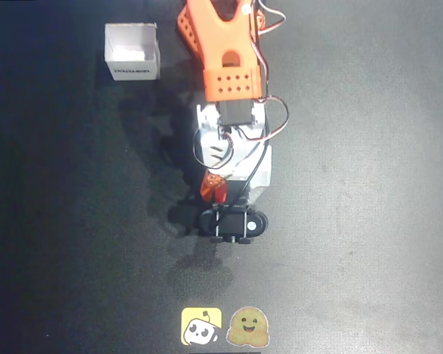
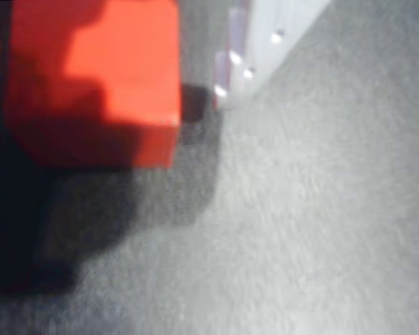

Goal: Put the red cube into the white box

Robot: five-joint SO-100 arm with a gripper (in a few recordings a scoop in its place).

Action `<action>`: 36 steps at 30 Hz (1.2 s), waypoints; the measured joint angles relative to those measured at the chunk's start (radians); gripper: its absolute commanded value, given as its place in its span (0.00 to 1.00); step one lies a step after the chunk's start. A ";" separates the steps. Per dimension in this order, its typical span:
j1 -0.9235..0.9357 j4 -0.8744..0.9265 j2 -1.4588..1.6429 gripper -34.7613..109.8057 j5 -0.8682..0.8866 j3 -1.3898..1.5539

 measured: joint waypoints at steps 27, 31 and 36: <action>0.307 0.479 0.370 0.24 0.014 -0.054; 0.489 0.701 0.459 0.24 0.005 -0.120; 0.750 0.905 0.566 0.24 0.005 -0.120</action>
